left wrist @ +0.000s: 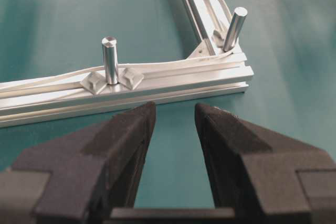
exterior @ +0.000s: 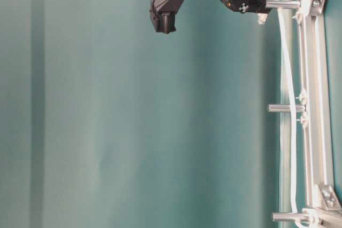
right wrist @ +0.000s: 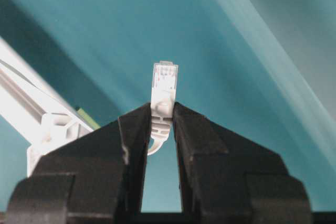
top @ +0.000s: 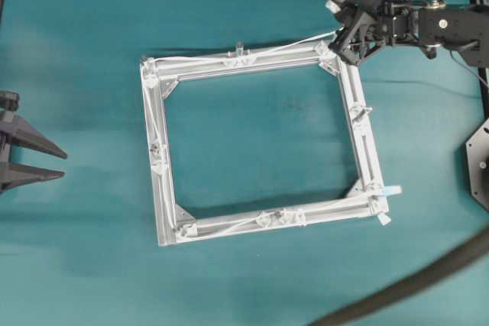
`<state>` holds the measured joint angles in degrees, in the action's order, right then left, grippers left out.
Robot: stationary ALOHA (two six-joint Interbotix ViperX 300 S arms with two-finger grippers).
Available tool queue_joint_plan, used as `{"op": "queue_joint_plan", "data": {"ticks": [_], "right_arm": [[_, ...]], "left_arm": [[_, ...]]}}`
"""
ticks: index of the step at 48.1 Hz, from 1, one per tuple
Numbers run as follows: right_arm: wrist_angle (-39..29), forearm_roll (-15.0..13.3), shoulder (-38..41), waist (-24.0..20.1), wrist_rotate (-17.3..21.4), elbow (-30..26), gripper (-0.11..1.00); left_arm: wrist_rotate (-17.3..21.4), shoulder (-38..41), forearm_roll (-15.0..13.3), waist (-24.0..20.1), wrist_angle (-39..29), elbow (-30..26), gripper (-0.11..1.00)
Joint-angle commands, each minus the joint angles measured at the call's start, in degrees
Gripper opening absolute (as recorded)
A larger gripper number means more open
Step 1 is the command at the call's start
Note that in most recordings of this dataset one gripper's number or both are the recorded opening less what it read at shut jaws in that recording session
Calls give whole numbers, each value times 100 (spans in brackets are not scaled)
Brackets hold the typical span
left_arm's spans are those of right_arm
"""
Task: Move the cable alternately left and right between 8 pins so it hooks onto each one.
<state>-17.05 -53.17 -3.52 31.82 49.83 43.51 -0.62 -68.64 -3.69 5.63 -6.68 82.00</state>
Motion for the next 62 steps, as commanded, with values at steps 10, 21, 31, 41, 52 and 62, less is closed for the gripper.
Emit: {"op": "queue_joint_plan", "data": {"ticks": [10, 21, 31, 41, 52, 62], "right_arm": [[141, -9, -114, 44, 9, 53, 15], [211, 70, -220, 53, 158, 255, 15], [571, 158, -255, 88, 1151, 220, 15], [527, 158, -299, 79, 2153, 413, 15], [-281, 167, -360, -44, 2944, 211, 15], [-439, 167, -343, -70, 3867, 167, 15]], "left_arm": [[-35, 35, 26, 18, 44, -70, 44], [-35, 44, 26, 18, 44, -70, 44], [-35, 44, 26, 18, 44, -79, 44], [-35, 44, 26, 18, 44, -70, 44], [-35, 44, 26, 18, 44, -70, 44], [-35, 44, 26, 18, 44, -70, 44]]}}
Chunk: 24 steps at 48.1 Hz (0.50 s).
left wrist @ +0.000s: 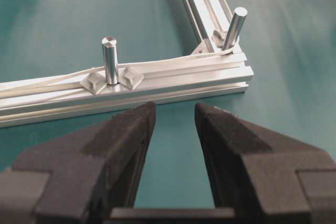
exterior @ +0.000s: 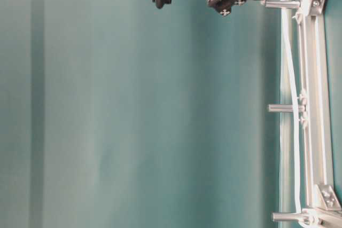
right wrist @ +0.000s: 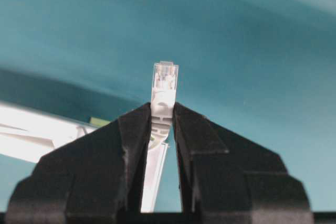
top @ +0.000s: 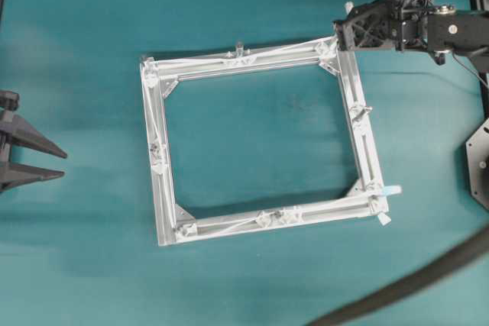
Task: Move the cable alternately left and right between 8 pins so it hooks onto each one.
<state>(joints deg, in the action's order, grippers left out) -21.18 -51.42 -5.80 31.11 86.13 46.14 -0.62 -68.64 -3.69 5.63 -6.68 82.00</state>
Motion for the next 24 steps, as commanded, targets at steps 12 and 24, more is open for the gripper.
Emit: {"op": "queue_joint_plan", "data": {"ticks": [12, 24], "right_arm": [[-62, 9, -97, -141, 1397, -62, 15], [-158, 387, -97, -457, 2215, 97, 15]], "left_arm": [[-35, 44, 26, 18, 44, -70, 44], [-35, 44, 26, 18, 44, -79, 44]]}}
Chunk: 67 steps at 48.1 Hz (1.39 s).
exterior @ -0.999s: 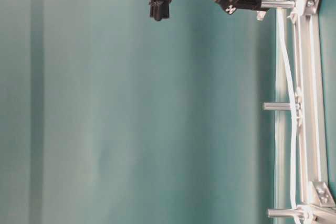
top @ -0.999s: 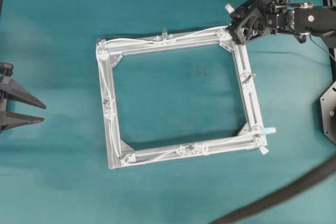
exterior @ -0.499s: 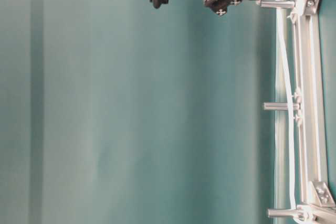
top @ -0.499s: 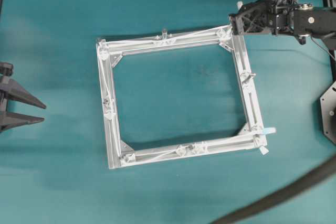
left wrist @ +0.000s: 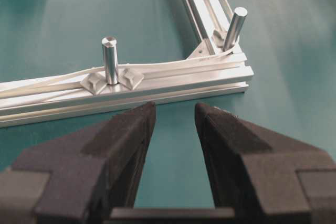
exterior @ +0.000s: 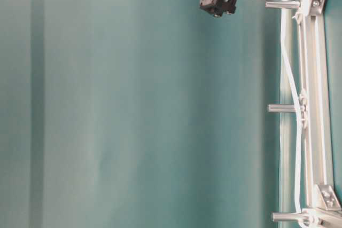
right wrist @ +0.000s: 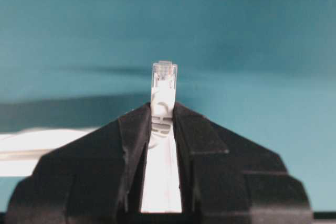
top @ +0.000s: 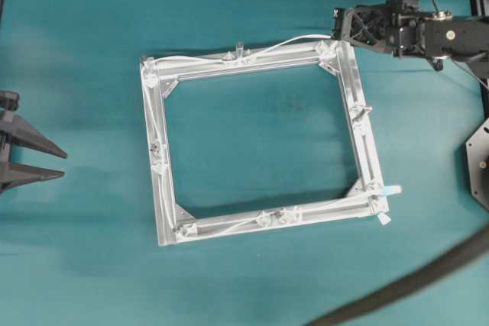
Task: Move the cable alternately left and right between 8 pins so it hooks onto each one.
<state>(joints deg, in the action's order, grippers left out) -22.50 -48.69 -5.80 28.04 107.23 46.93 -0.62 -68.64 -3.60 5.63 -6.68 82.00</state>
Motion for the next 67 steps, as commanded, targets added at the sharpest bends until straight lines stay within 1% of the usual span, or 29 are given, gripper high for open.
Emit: {"op": "queue_joint_plan", "data": {"ticks": [1, 6, 10, 16, 22, 35, 37, 45, 47, 60, 67], "right_arm": [[-26, 167, -105, -193, 132, 35, 15], [-26, 483, -132, -325, 185, 105, 15], [-26, 677, -167, -343, 185, 141, 15], [-62, 747, -229, -343, 193, 141, 15], [-88, 879, -308, -352, 193, 158, 15], [-167, 896, -281, -316, 202, 114, 16], [-237, 896, -281, -316, 193, 105, 20], [-448, 993, -308, -316, 237, 53, 65], [-466, 1002, -334, -316, 255, 53, 69], [-483, 1002, -765, -316, 272, 308, 69], [-483, 905, -1195, -316, 202, 580, 69]], "left_arm": [[-35, 44, 18, 18, 44, -70, 44], [-35, 35, 18, 18, 44, -79, 44], [-35, 44, 18, 26, 44, -70, 44], [-35, 44, 18, 18, 44, -70, 44], [-35, 44, 18, 18, 44, -70, 44], [-35, 44, 18, 18, 44, -70, 44], [-35, 44, 18, 26, 44, -79, 44], [-35, 44, 18, 18, 44, -79, 44], [-35, 35, 18, 26, 44, -70, 44], [-35, 44, 9, 18, 44, -70, 44], [-35, 44, 18, 18, 44, -70, 44]]}}
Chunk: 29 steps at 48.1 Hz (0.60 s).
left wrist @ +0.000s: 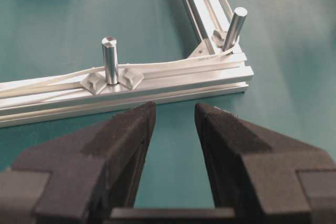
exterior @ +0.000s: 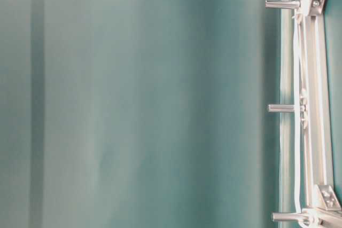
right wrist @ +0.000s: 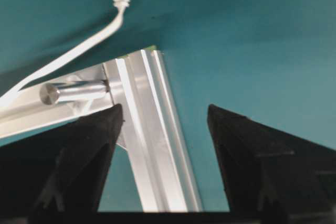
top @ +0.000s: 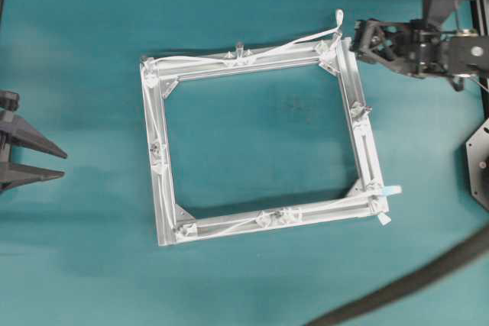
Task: Move the cable alternately left and right between 8 pins so it hooks onto each one.
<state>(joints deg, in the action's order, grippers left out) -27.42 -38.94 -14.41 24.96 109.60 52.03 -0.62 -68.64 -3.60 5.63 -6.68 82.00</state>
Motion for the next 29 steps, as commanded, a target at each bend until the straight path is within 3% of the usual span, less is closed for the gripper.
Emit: {"op": "queue_joint_plan", "data": {"ticks": [1, 17, 29], "right_arm": [[9, -97, -396, -9, -44, 105, 69], [510, -606, -1046, 53, -53, 527, 69], [2848, -1055, -1354, 193, -229, 835, 69]], "left_arm": [[-35, 35, 18, 18, 44, -70, 44], [-35, 44, 18, 18, 44, -70, 44], [-35, 44, 18, 18, 44, -70, 44]]}}
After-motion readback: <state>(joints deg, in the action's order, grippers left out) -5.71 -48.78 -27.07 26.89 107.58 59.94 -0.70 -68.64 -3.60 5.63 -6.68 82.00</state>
